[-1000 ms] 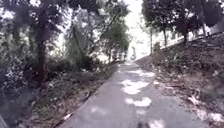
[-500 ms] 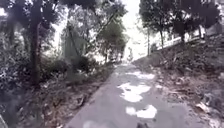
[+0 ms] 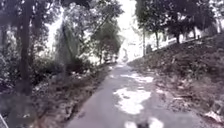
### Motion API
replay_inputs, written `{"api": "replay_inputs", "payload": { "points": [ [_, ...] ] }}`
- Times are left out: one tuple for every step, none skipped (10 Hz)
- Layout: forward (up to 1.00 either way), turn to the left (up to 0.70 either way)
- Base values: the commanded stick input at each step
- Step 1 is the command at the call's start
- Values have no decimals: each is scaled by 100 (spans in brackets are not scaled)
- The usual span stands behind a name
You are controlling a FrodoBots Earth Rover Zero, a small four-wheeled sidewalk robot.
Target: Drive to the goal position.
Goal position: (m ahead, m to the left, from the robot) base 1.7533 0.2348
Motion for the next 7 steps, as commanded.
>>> {"api": "replay_inputs", "payload": {
  "points": [
    [0, 0],
    [0, 0],
    [0, 0],
    [0, 0],
    [0, 0],
    [0, 1],
    [0, 7]
  ]
}}
